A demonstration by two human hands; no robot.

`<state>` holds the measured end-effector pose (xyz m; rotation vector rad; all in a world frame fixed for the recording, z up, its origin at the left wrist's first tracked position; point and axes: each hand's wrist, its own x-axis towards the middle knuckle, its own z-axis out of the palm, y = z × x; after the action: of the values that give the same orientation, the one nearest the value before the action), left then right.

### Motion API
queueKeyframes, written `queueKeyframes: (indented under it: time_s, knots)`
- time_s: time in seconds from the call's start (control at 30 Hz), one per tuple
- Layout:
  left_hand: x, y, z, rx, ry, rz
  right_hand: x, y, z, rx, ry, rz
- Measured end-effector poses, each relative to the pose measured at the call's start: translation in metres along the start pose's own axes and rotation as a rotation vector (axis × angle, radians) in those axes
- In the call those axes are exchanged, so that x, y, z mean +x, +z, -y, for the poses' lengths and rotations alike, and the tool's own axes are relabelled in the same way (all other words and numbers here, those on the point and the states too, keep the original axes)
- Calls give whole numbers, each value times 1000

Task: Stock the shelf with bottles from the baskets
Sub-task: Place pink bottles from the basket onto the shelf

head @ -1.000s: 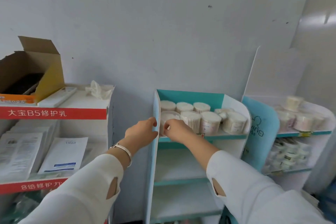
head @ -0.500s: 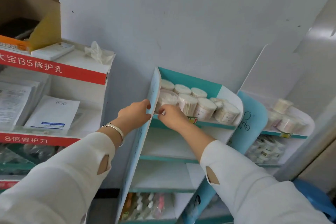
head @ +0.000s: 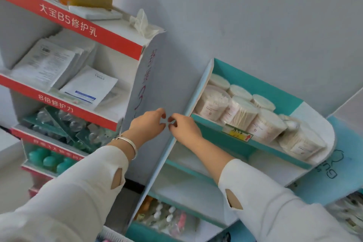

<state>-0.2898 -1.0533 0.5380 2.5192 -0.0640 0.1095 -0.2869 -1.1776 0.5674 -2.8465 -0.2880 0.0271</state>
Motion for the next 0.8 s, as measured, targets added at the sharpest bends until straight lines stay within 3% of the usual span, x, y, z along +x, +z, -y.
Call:
queueKeyframes:
  time_s: [0.17,0.37,0.8]
  knots:
    - [-13,52,28,-14,-147,-85,12,59,-26,57,-136,54]
    - [-58,121,101,-9,-315,-67,3,157,-39,45,-222,183]
    - [-100,339,279,85,-307,-26,-3,436,-85,209,-218,221]
